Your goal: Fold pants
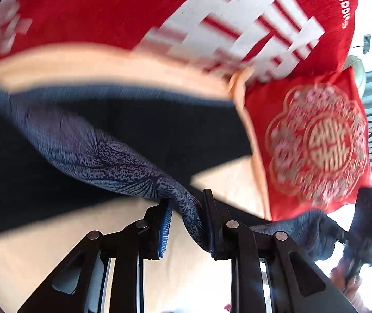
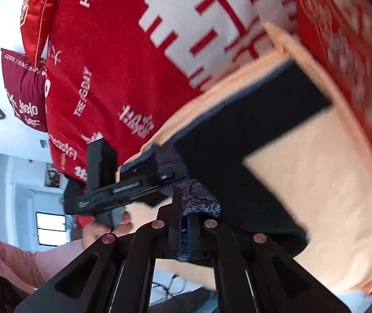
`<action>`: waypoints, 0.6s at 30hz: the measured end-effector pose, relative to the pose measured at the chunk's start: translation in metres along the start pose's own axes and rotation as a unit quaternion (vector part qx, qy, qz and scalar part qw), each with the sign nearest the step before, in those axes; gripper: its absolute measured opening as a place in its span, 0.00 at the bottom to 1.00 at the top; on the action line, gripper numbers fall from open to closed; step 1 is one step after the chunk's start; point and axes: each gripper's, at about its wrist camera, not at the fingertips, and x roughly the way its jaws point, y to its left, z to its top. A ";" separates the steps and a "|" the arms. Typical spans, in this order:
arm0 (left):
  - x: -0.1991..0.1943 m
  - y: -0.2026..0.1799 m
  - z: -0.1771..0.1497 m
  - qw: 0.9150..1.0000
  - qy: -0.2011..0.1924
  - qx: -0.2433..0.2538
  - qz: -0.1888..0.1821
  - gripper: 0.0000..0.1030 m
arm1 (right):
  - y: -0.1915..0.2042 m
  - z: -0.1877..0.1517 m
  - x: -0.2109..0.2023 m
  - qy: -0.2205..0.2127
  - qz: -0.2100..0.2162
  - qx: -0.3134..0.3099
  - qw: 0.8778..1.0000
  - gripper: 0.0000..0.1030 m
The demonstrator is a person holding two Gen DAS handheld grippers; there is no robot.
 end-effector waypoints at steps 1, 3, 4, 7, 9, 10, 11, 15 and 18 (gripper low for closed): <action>0.003 -0.007 0.015 1.000 -0.008 0.009 0.003 0.24 | -0.003 0.019 -0.002 -0.003 -0.009 -0.008 1.000 0.03; 0.013 -0.017 0.044 0.999 -0.022 0.031 0.017 0.24 | -0.010 0.058 0.003 -0.004 -0.027 -0.017 0.999 0.03; 0.020 -0.019 0.056 0.998 -0.029 0.043 0.030 0.24 | -0.015 0.074 0.008 -0.002 -0.037 -0.020 0.999 0.03; 0.038 -0.019 0.087 0.994 -0.046 0.070 0.076 0.24 | -0.033 0.120 0.040 0.027 -0.080 -0.027 0.996 0.04; 0.045 -0.013 0.100 0.989 -0.049 0.078 0.113 0.25 | -0.052 0.141 0.066 0.051 -0.108 -0.023 0.993 0.06; 0.049 -0.008 0.105 0.987 -0.044 0.076 0.131 0.25 | -0.061 0.147 0.077 0.059 -0.122 -0.020 0.991 0.06; 0.052 -0.003 0.109 0.986 -0.035 0.073 0.147 0.25 | -0.072 0.155 0.088 0.065 -0.146 -0.013 0.987 0.07; 0.048 0.019 0.106 0.980 -0.019 0.064 0.185 0.27 | -0.087 0.171 0.099 0.059 -0.195 -0.012 0.979 0.08; 0.037 0.033 0.086 0.971 -0.032 0.070 0.227 0.66 | -0.075 0.173 0.097 0.044 -0.192 -0.034 0.980 0.12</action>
